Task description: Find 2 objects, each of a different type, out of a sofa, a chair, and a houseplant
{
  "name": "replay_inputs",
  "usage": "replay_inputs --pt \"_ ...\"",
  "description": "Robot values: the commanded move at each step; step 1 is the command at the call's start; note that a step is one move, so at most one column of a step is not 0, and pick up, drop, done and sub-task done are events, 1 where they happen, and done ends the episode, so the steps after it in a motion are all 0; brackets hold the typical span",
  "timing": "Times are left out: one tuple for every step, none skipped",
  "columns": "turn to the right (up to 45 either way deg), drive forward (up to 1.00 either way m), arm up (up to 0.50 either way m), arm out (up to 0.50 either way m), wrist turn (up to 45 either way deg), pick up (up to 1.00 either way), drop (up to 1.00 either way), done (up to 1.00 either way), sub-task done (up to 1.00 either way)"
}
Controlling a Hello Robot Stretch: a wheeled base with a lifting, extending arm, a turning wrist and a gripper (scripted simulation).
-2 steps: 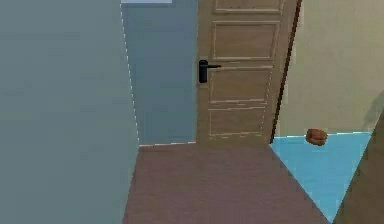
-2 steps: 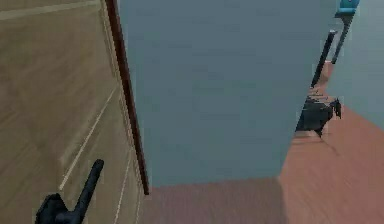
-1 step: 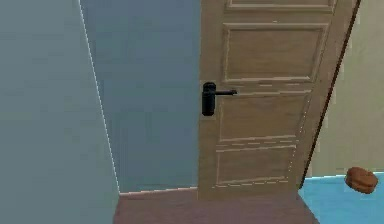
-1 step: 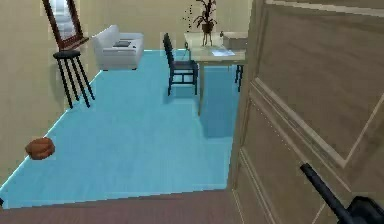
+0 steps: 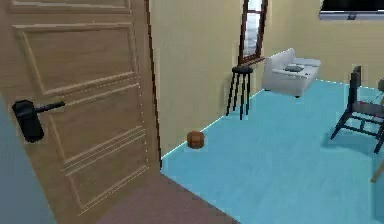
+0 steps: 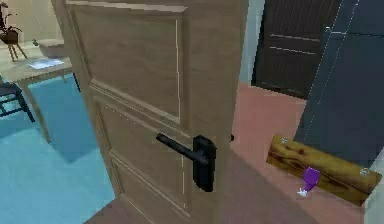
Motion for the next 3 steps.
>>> replay_inputs --pt "36.0 0.00 0.00 0.00 0.0 0.00 0.00 0.00 0.00" --pt "0.0 1.00 0.00 0.00 0.0 0.00 0.00 0.00 0.00" --pt "0.0 1.00 0.00 0.00 0.0 0.00 0.00 0.00 0.00"
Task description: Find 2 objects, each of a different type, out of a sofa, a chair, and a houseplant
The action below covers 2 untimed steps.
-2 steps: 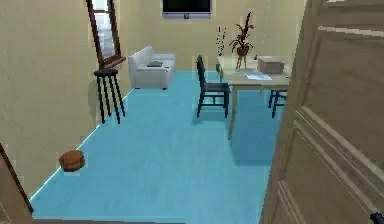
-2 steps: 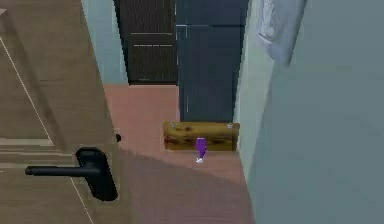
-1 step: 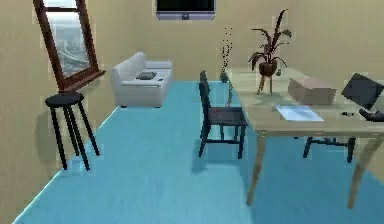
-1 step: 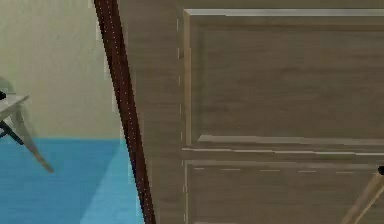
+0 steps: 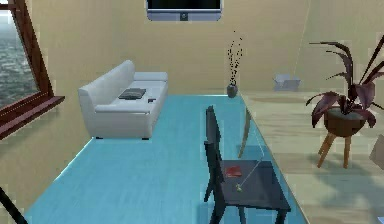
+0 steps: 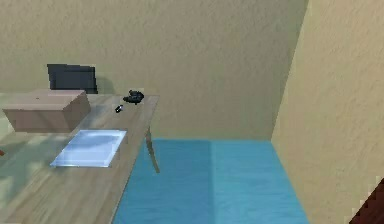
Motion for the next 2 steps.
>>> replay_inputs --pt "15.0 0.00 0.00 0.00 0.0 0.00 0.00 0.00 0.00" --pt "0.0 0.00 0.00 0.00 0.0 0.00 0.00 1.00 0.00"
